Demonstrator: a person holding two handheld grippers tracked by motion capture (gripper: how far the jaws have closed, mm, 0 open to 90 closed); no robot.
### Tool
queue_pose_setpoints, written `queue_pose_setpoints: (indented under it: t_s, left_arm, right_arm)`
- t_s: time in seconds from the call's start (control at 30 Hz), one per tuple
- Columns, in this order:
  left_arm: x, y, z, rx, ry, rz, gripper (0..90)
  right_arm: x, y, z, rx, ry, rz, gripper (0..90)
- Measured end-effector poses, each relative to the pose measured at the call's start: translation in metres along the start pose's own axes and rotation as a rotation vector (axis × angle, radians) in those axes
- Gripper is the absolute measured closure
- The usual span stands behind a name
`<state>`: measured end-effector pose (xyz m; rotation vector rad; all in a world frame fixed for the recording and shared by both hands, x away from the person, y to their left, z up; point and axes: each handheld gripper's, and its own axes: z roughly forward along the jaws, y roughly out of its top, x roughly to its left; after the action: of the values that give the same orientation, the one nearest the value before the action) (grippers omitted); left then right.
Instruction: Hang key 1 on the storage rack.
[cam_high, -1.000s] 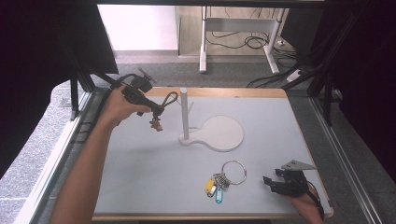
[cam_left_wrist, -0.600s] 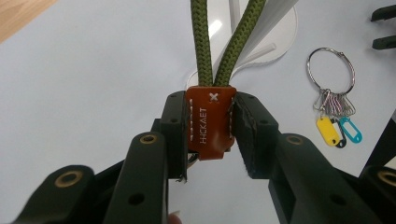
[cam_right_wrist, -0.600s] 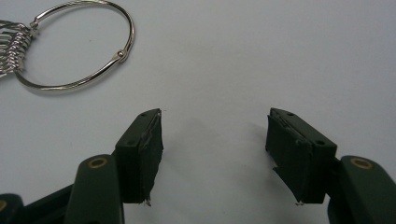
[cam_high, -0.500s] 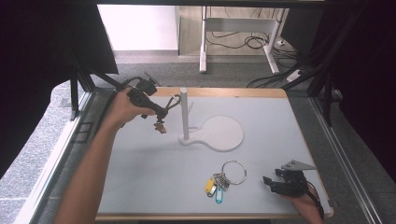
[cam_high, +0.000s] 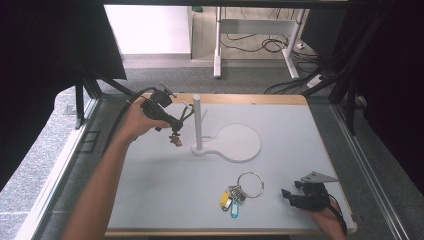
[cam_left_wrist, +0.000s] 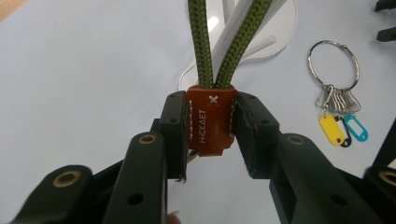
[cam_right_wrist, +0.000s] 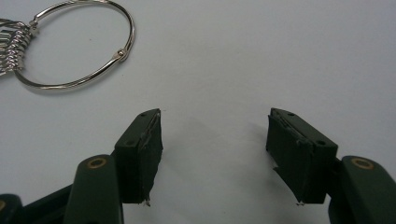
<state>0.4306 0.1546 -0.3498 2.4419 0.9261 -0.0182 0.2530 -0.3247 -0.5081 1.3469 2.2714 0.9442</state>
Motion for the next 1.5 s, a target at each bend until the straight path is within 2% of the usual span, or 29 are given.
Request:
queue_pose_setpoints:
  t_s: [0.17,0.23,0.33,0.47,0.5,0.57,0.7,0.77,0.83,0.87,0.97,1.03,1.17,1.33,1.43,1.5]
  left_arm:
    - [-0.004,-0.004,0.002,-0.008,0.007,0.016,62.6]
    - [-0.007,-0.009,0.001,-0.029,0.008,0.019,62.7]
    - [-0.012,-0.015,-0.002,-0.036,0.028,0.027,62.2]
    - [-0.019,-0.023,-0.008,-0.072,0.051,0.059,61.2]
    - [-0.024,-0.028,-0.01,-0.079,0.052,0.084,60.0]
    - [-0.028,-0.035,-0.012,-0.081,0.051,0.098,57.7]
    - [-0.038,-0.049,-0.012,-0.099,0.075,0.12,56.3]
    - [-0.04,-0.053,-0.011,-0.107,0.078,0.122,56.0]
    - [-0.047,-0.065,-0.007,-0.125,0.074,0.127,55.5]
    - [-0.047,-0.065,-0.007,-0.125,0.074,0.127,55.3]
    - [-0.057,-0.082,0.005,-0.138,0.071,0.116,54.8]
    - [-0.06,-0.086,0.009,-0.142,0.064,0.114,54.7]
    - [-0.068,-0.102,0.023,-0.115,0.069,0.122,54.4]
    - [-0.075,-0.119,0.034,-0.121,0.058,0.107,53.9]
    - [-0.078,-0.131,0.037,-0.135,0.032,0.085,53.4]
    - [-0.08,-0.137,0.041,-0.139,0.046,0.076,53.4]
  right_arm:
    - [0.0,0.0,0.0,0.001,0.0,-0.002,36.0]
    - [0.0,0.0,0.0,0.002,-0.003,-0.007,35.8]
    - [0.001,0.0,0.0,0.005,-0.007,-0.011,35.6]
    - [0.002,0.0,0.0,0.007,-0.009,-0.014,35.3]
    - [0.002,0.0,0.0,0.007,-0.01,-0.016,35.1]
    - [0.002,0.0,0.0,0.007,-0.01,-0.019,34.8]
    - [0.003,0.0,0.001,0.005,-0.012,-0.029,34.1]
    - [0.003,0.0,0.001,0.005,-0.013,-0.035,33.9]
    - [0.004,-0.001,0.001,0.006,-0.018,-0.042,33.0]
    - [0.004,-0.001,0.001,0.006,-0.018,-0.042,33.0]
    - [0.004,0.0,0.001,0.008,-0.016,-0.04,32.8]
    - [0.004,0.0,0.001,0.008,-0.015,-0.038,32.7]
    - [0.004,0.0,0.001,0.008,-0.015,-0.037,32.8]
    - [0.004,0.0,0.001,0.009,-0.014,-0.032,32.8]
    - [0.004,0.0,0.001,0.009,-0.014,-0.033,32.8]
    - [0.004,0.0,0.001,0.008,-0.013,-0.033,32.7]
